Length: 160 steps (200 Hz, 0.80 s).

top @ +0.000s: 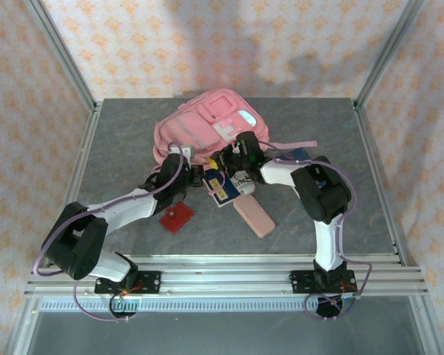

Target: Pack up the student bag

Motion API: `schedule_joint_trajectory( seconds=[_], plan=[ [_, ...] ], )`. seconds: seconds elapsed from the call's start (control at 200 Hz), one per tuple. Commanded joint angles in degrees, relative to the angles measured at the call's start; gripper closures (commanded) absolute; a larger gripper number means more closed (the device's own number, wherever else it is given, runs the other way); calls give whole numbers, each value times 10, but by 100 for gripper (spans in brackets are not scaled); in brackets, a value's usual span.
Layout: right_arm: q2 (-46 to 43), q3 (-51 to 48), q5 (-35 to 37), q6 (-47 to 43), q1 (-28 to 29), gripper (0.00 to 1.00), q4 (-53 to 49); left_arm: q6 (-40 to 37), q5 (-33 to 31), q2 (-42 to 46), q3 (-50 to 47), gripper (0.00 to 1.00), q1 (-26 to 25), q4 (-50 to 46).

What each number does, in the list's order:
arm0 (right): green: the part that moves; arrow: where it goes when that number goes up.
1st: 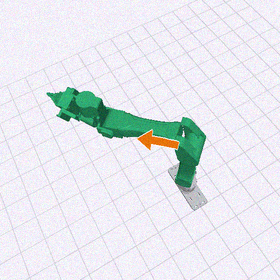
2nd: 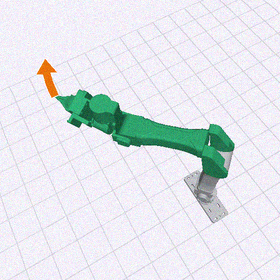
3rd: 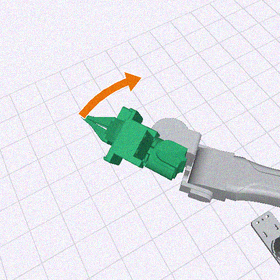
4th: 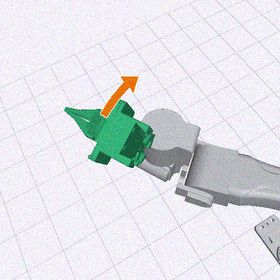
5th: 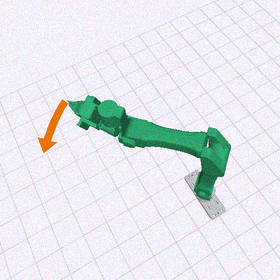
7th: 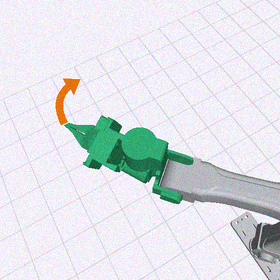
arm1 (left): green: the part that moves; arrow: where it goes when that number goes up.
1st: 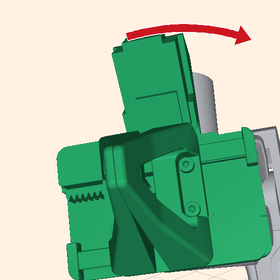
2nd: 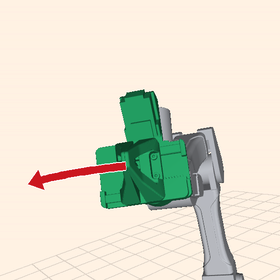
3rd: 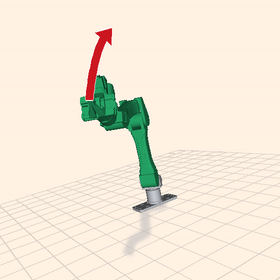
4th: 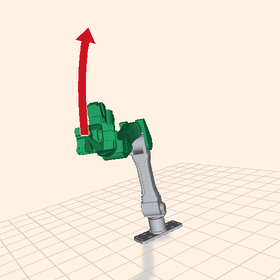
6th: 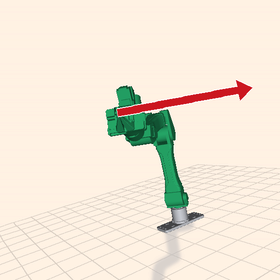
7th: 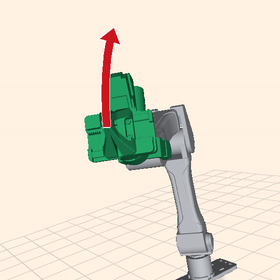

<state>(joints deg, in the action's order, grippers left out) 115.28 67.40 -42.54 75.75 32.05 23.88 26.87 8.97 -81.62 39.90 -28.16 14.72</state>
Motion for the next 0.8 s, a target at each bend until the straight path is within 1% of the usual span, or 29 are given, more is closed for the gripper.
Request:
schedule_joint_trajectory(
  seconds=[0.0,0.06,0.195,0.335,0.481,0.636,0.731,0.796],
  plan=[
    [-11,18,23,-10,-12,100,41,-9,-64,26,-2,100,-10,8],
    [-28,4,27,-18,-18,100,40,-6,-100,27,-4,100,-5,-9],
    [-74,-39,35,-36,-35,100,37,10,-141,36,-17,100,28,-26],
    [-117,-85,39,-51,-55,100,36,15,-142,52,-31,100,81,-31],
    [-146,-115,33,-65,-71,100,34,9,-161,56,-26,100,117,-50],
    [-169,-133,33,-89,-92,100,23,15,-182,50,-21,100,144,-69],
    [-169,-121,15,-109,-103,100,15,18,-167,43,-21,100,153,-68],
    [-160,-90,4,-139,-103,100,-19,21,-152,49,-24,100,153,-66]
  ],
)
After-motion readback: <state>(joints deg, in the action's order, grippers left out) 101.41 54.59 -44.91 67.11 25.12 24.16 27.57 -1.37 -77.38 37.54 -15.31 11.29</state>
